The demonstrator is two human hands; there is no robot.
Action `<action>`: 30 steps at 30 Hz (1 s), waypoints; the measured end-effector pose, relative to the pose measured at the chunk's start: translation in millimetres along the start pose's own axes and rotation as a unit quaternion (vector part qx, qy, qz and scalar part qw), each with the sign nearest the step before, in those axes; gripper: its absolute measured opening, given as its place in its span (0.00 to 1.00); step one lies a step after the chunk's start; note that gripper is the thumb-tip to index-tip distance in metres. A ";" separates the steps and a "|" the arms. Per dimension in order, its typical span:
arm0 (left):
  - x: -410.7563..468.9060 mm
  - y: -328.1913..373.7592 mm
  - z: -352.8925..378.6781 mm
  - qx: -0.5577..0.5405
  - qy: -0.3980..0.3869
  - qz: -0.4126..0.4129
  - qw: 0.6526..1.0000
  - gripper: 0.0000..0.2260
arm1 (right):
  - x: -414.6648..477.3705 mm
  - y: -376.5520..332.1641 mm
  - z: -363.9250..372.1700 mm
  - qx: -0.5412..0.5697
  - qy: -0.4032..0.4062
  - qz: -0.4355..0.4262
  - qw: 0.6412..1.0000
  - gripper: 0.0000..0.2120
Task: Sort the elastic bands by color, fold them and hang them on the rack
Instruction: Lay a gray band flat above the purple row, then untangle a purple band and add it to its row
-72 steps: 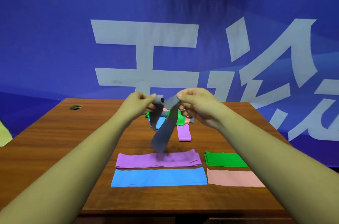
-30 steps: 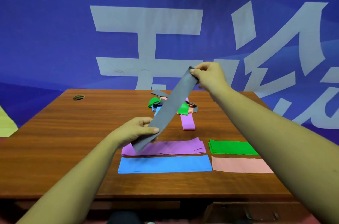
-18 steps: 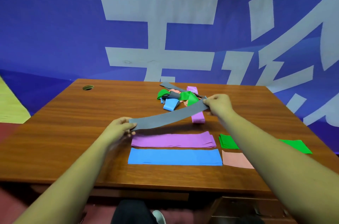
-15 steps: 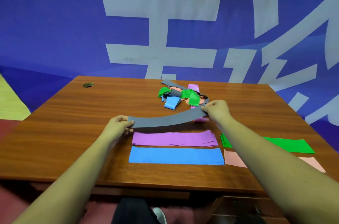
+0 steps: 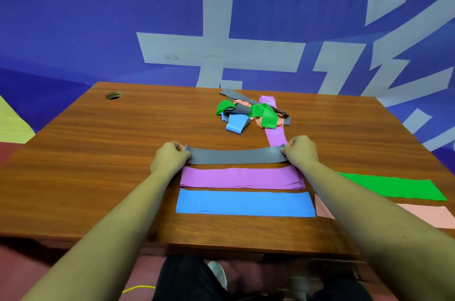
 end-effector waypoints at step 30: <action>-26.6 127.7 136.7 0.216 -0.187 0.421 0.861 0.13 | 41.6 -8.2 3.2 -0.052 -0.095 0.033 0.994 0.13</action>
Point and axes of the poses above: each hand's wrist, its own x-axis towards the middle knuckle, its own z-axis out of the palm, y = z × x, the point moved 6 cm from there along x, towards the middle knuckle, and after that the axes turned 2 degrees about -y, right-handed, at the moved point
